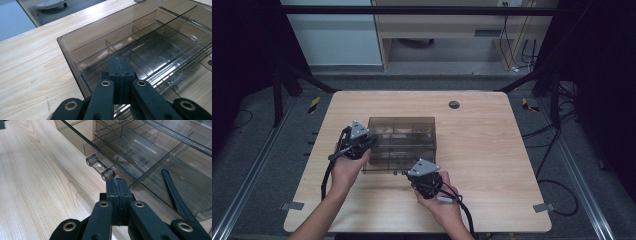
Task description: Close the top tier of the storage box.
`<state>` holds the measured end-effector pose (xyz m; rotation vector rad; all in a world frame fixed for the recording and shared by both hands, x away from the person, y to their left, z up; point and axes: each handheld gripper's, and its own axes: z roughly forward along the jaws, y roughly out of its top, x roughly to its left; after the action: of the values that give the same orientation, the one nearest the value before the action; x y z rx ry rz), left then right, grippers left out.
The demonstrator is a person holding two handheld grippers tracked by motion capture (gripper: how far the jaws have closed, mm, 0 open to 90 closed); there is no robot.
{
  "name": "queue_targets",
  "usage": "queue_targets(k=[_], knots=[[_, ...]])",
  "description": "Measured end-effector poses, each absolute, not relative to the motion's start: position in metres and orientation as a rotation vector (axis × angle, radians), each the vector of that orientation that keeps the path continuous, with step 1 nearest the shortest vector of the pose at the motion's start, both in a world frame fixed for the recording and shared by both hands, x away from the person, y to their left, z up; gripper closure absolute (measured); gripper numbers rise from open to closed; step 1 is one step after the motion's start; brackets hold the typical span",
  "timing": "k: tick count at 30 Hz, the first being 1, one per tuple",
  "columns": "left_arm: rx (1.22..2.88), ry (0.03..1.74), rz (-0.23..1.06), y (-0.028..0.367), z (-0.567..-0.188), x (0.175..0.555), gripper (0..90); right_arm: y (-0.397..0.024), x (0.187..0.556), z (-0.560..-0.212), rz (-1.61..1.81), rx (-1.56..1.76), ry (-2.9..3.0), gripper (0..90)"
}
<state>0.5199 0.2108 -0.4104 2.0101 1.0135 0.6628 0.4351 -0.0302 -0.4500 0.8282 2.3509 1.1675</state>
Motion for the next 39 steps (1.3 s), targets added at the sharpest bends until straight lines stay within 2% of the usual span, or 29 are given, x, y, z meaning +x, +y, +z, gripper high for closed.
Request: queue_targets(k=[39], knots=[[2.004, 1.018, 0.661, 0.211, -0.411, 0.519, 89.7, -0.029, 0.466, -0.443, 1.137, 0.839, 2.342, 90.0]])
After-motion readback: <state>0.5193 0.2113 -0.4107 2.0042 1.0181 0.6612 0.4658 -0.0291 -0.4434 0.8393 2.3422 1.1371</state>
